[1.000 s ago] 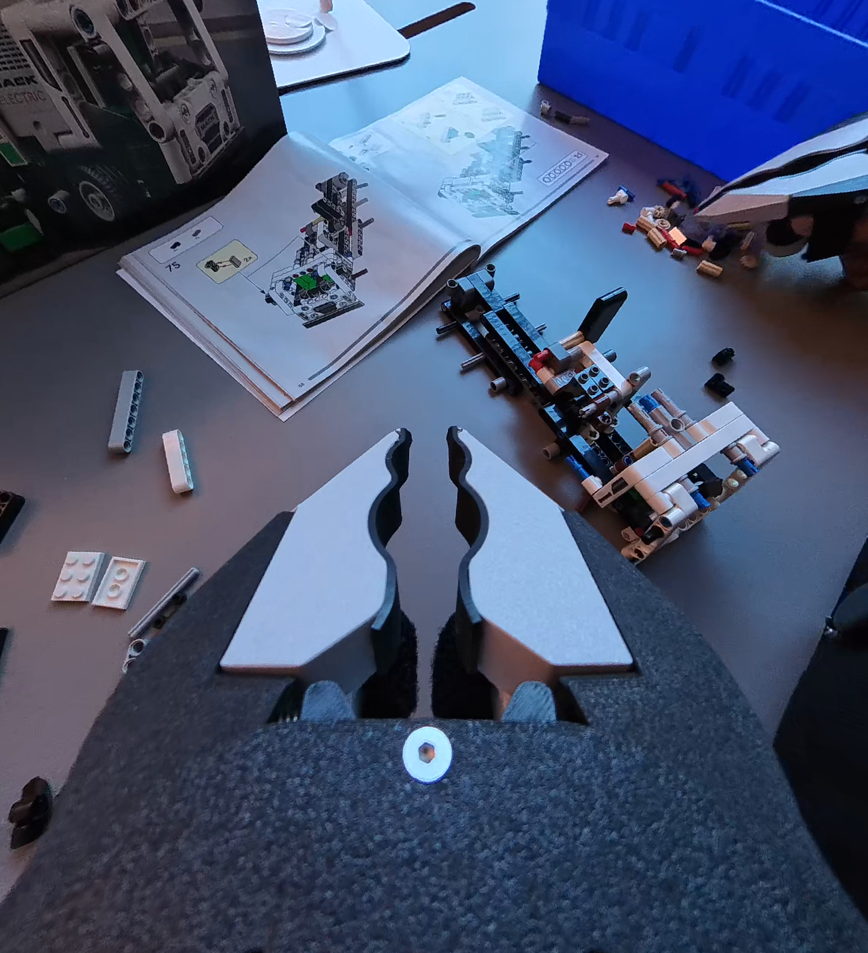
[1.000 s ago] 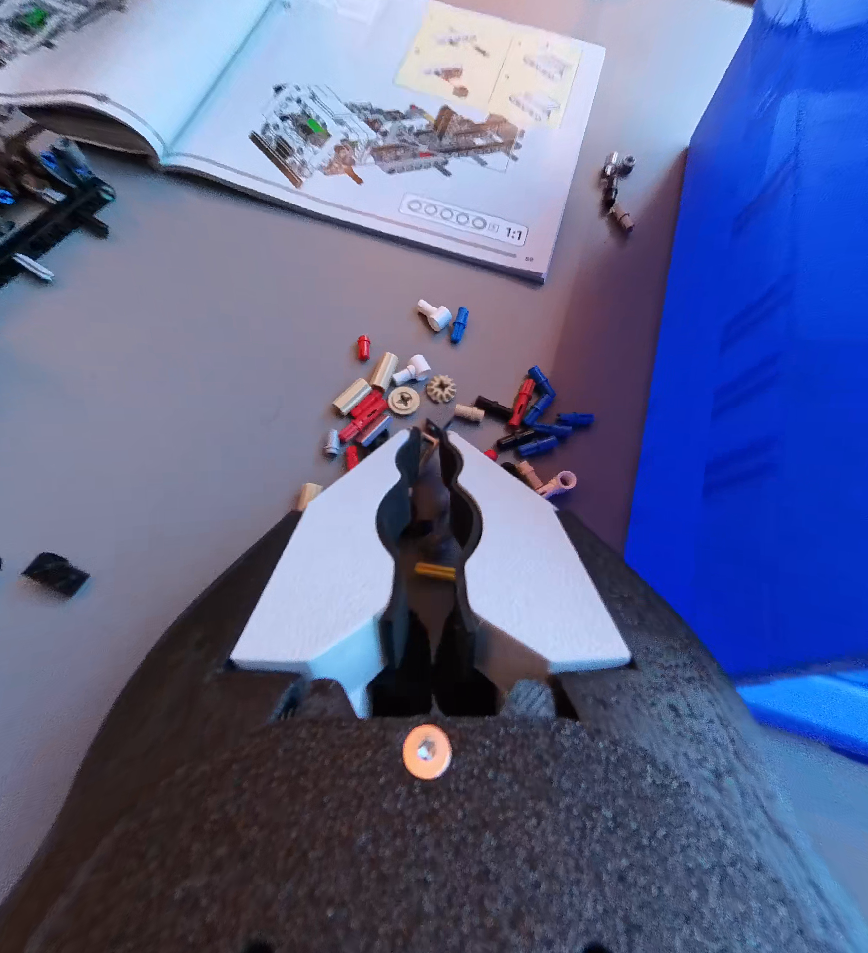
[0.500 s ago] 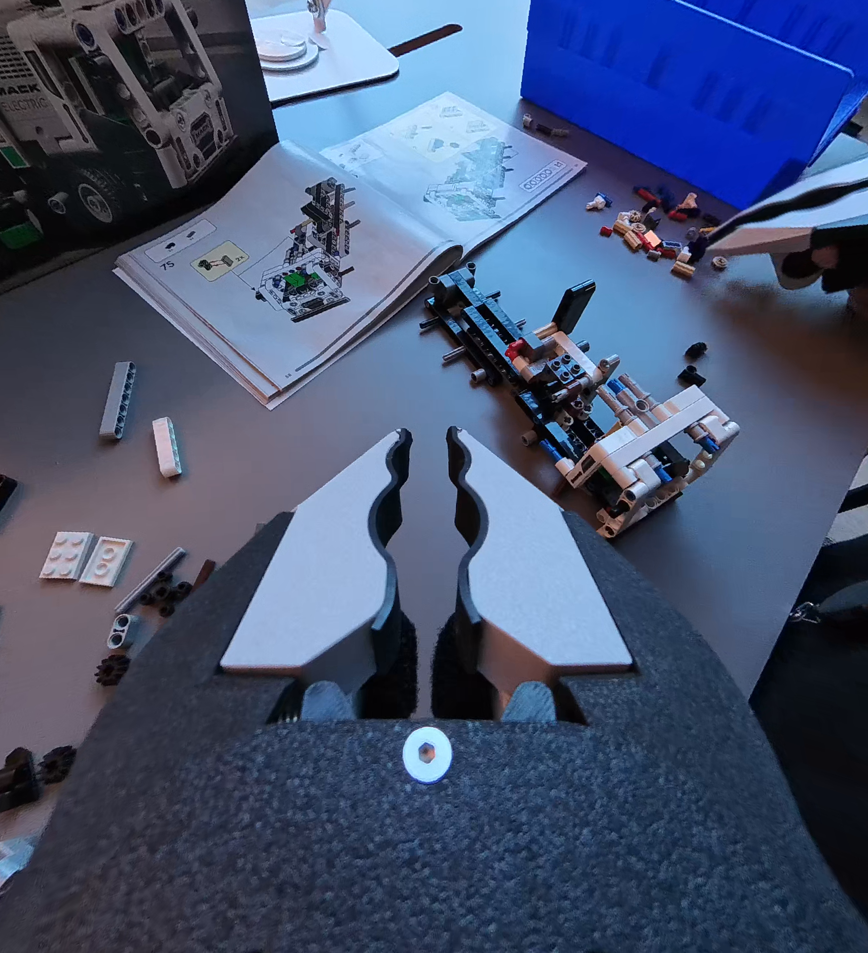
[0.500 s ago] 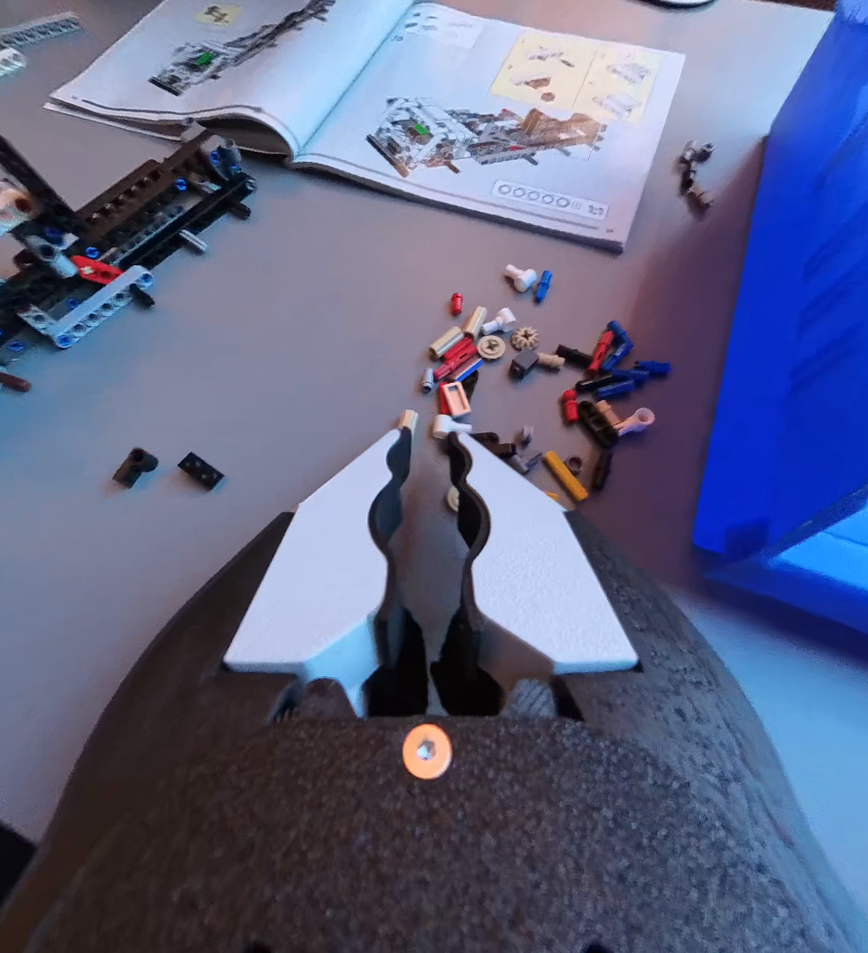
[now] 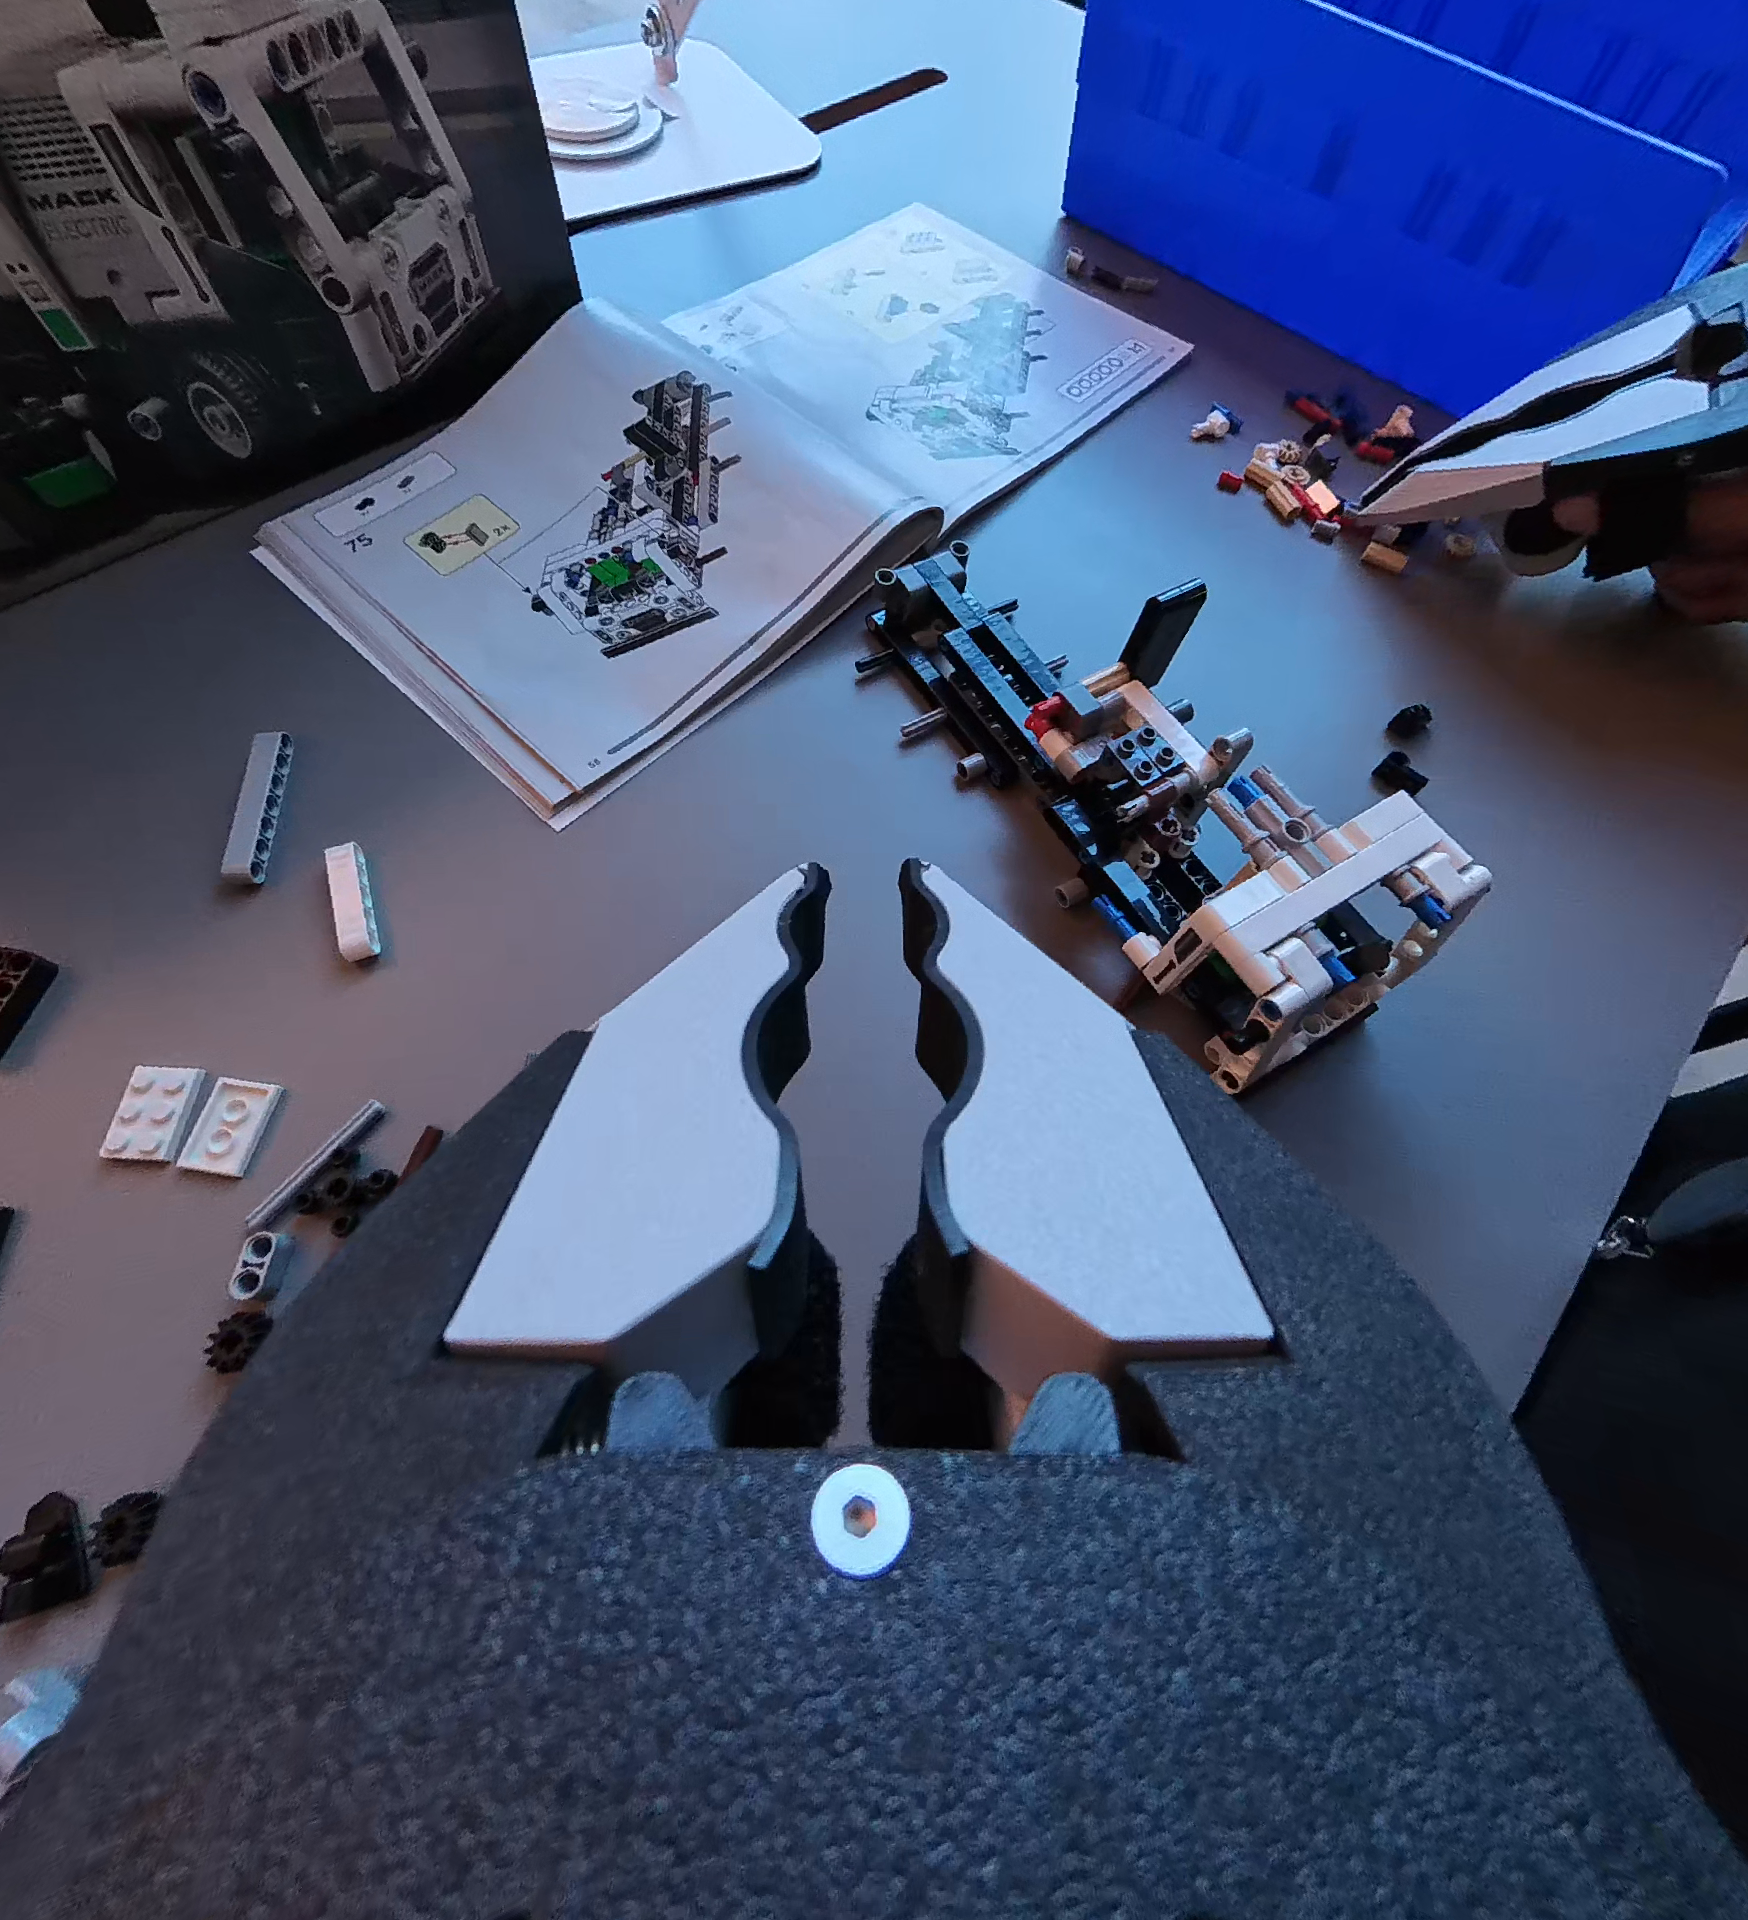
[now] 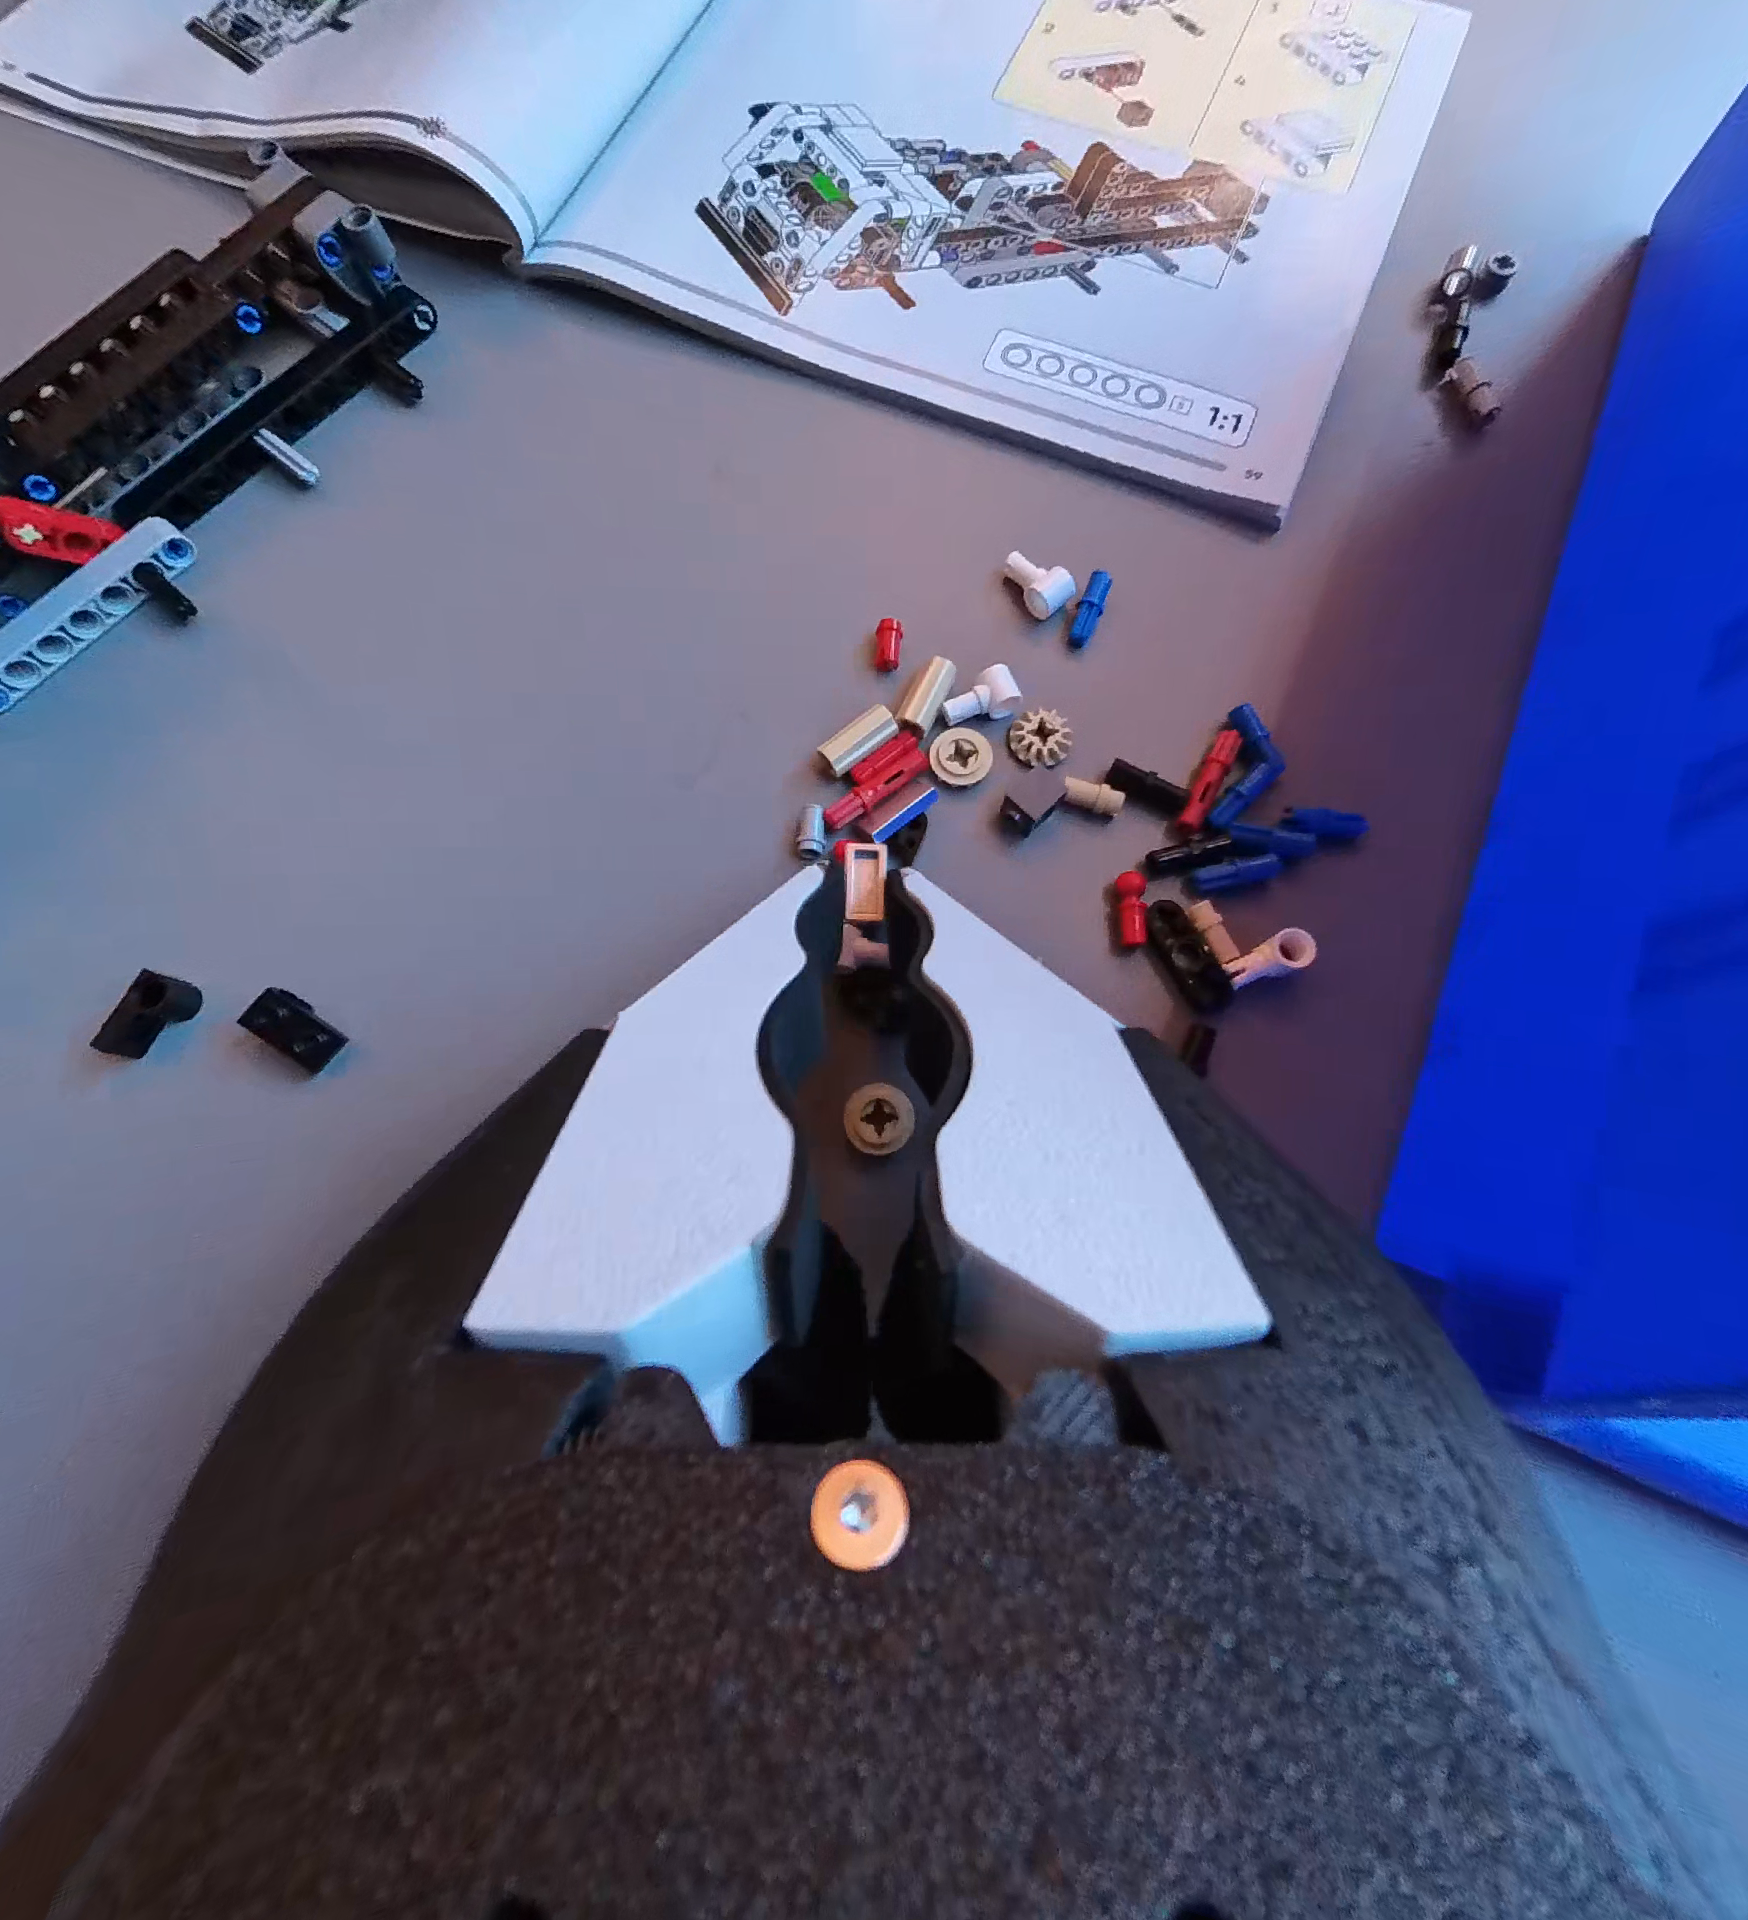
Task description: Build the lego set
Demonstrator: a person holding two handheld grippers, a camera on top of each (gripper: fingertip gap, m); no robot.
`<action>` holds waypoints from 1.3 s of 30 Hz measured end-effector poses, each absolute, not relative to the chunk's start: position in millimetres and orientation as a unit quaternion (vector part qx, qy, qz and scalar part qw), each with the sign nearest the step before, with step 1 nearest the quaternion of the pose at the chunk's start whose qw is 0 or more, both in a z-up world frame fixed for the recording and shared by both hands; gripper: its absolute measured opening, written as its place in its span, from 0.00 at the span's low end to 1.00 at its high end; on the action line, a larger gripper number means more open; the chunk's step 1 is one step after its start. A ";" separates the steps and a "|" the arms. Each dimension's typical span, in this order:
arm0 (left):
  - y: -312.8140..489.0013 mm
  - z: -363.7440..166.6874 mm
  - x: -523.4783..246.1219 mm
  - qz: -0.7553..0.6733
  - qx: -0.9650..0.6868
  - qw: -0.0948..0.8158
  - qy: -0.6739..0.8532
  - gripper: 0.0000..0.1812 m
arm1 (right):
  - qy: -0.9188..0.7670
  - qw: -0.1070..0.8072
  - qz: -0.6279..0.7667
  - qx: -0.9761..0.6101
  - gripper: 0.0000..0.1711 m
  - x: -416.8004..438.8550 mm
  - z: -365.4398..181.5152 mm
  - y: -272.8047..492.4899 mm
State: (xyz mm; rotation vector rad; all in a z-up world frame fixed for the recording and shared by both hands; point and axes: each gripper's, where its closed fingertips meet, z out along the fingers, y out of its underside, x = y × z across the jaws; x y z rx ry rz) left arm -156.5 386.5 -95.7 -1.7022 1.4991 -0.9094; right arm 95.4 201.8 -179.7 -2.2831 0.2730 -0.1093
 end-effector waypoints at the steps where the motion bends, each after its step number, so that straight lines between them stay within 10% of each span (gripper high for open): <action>1: 386.5 -96.1 -155.7 -0.349 -0.654 0.342 0.578 0.08 | 0.107 0.408 -0.052 -0.905 0.04 96.6 -179.0 201.2; 18: 380.2 -96.9 -149.5 -0.351 -0.646 0.336 0.588 0.08 | -0.038 0.402 0.063 -0.913 0.06 0.7 -181.1 208.2; 39: 400.2 -99.0 -164.5 -0.354 -0.663 0.347 0.561 0.08 | 0.125 0.395 -0.037 -0.909 0.05 109.3 -183.8 218.9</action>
